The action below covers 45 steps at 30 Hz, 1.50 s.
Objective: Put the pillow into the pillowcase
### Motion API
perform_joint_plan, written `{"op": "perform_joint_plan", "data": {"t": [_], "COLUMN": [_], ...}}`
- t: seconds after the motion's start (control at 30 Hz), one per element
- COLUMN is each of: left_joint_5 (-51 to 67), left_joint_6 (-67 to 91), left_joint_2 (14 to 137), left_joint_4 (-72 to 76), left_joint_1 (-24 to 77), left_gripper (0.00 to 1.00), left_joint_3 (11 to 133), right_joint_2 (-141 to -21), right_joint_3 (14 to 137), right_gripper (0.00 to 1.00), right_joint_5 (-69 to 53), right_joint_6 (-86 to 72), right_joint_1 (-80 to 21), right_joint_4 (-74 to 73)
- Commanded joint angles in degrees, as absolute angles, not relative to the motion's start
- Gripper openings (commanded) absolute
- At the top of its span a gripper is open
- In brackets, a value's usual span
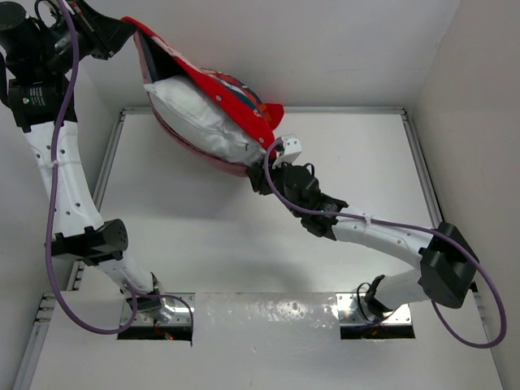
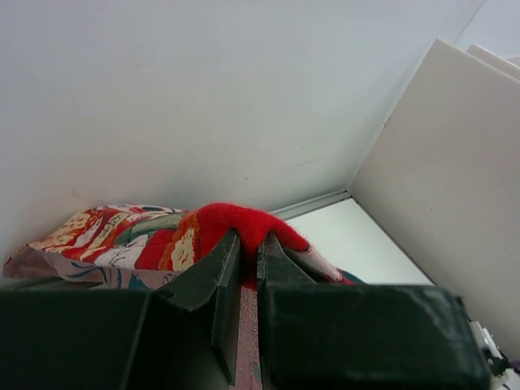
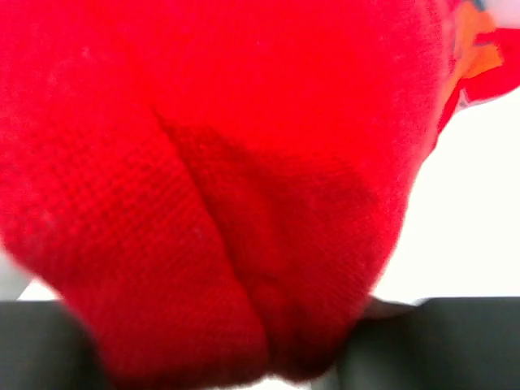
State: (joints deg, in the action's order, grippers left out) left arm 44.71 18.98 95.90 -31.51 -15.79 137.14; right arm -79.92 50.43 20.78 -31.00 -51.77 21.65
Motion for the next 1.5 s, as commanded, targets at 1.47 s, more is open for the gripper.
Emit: {"op": "perform_joint_plan", "data": {"t": [1.47], "left_joint_5": [30.0], "left_joint_6": [14.3], "left_joint_2": [92.4], "left_joint_4": [-7.2], "left_joint_1": [-18.5], "left_gripper": [0.00], "left_joint_3": [132.0], "right_joint_2": [-95.0], "right_joint_3": [135.7], "right_gripper": [0.00], "right_joint_5": [32.1], "right_joint_6": [9.8], "right_joint_1": [-23.0], "right_joint_4": [3.1]}}
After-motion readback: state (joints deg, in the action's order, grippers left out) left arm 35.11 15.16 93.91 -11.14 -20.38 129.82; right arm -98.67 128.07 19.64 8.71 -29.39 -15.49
